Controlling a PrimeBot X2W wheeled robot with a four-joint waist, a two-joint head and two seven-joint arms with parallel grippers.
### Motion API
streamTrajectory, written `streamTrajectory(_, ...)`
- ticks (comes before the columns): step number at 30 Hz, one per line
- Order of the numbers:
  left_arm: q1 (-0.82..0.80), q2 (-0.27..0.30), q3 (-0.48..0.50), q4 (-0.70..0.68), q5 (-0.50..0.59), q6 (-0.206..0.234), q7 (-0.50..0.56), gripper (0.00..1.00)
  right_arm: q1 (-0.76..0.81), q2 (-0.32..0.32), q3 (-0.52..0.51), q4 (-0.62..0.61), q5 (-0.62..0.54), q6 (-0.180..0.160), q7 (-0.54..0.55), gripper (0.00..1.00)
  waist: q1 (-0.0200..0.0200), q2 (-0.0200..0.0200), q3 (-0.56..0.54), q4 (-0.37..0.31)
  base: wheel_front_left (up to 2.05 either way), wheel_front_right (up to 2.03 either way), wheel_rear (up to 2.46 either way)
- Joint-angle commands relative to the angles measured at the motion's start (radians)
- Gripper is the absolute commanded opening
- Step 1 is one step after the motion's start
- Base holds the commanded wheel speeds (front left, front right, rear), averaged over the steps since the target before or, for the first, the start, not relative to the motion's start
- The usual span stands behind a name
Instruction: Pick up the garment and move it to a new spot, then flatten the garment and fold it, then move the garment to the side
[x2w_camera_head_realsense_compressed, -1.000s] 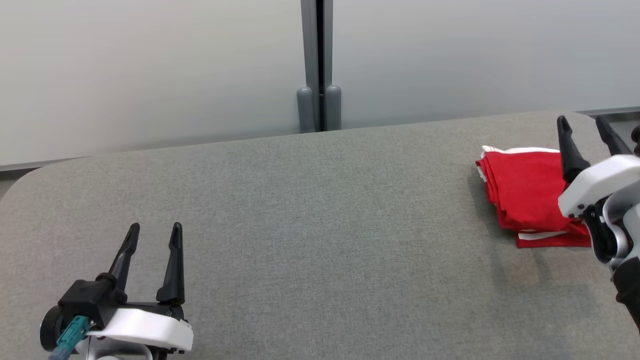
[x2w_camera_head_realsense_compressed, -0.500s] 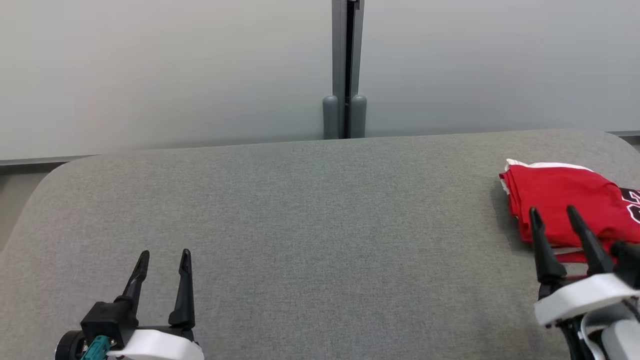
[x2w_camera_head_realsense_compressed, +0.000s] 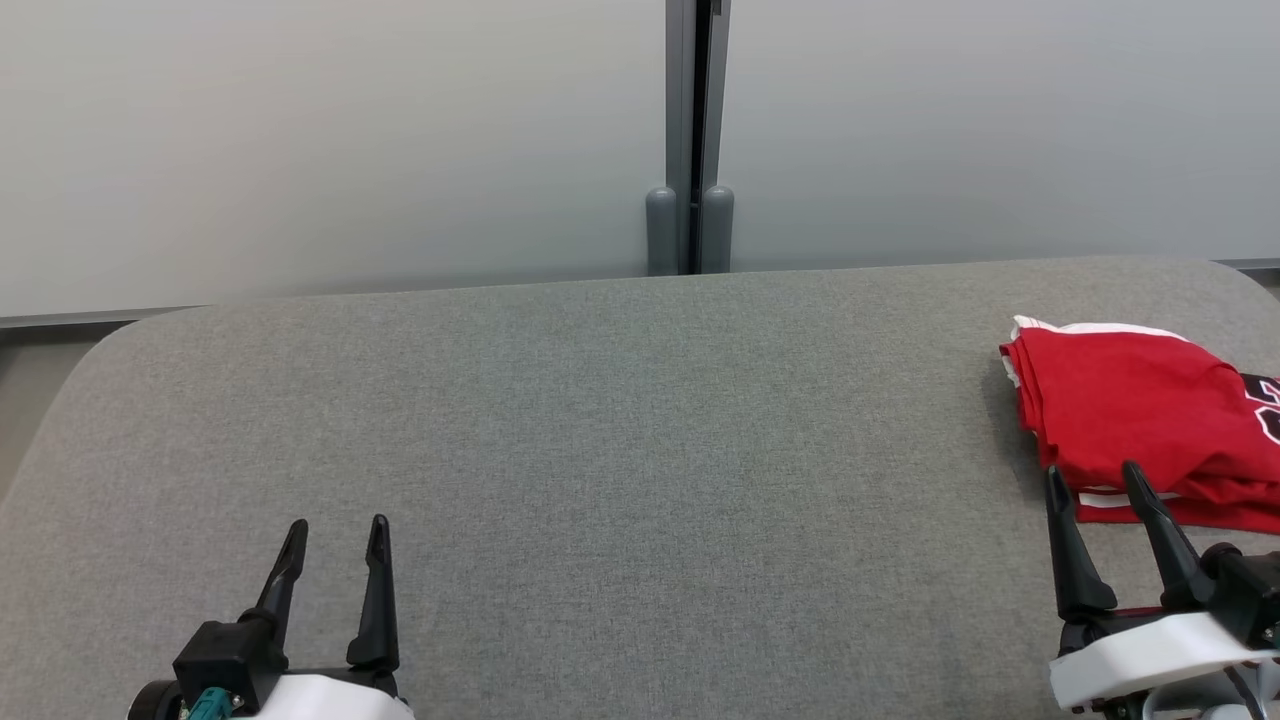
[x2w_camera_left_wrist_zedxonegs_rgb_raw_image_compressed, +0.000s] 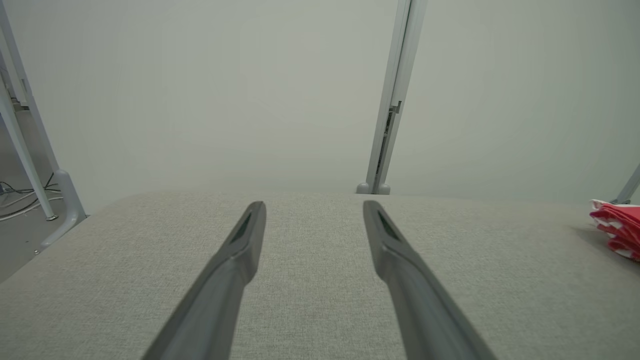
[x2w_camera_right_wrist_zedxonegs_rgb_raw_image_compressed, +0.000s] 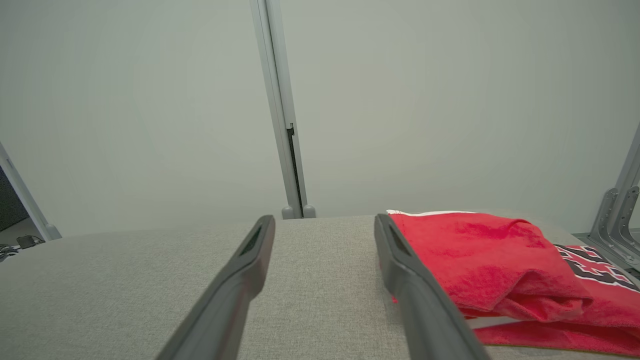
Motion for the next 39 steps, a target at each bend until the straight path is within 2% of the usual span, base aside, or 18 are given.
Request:
streamTrajectory(1,0.009,0.0,0.011,0.003,0.014,-0.006,-0.004,1.0,0.004,0.001,-0.006,-0.008,-0.009,0.0,0.002,1.0,0.0,0.0,0.0,-0.001,0.0,0.0,0.0)
streamTrajectory(11,0.008,-0.032,0.044,0.025,0.039,-0.043,-0.004,1.0,-0.003,0.013,-0.012,-0.008,-0.029,0.0,0.024,1.0,0.0,0.0,0.002,-0.002,0.0,0.0,0.0)
streamTrajectory(12,0.001,-0.035,0.04,0.027,0.039,-0.044,0.001,0.0,0.001,0.017,-0.009,-0.004,-0.023,0.0,0.023,0.0,0.0,0.0,0.002,-0.002,0.0,0.0,0.0)
streamTrajectory(16,0.009,-0.043,0.039,0.051,0.031,-0.045,0.009,0.0,0.016,0.03,-0.006,0.017,-0.015,0.0,0.026,0.0,0.0,0.0,0.003,-0.002,0.0,0.0,0.0)
streamTrajectory(39,-0.041,-0.057,0.109,0.056,-0.351,-0.095,0.116,0.0,-0.012,0.062,-0.066,0.023,0.357,0.0,0.128,0.0,0.0,0.0,0.008,-0.002,0.0,0.0,0.0)
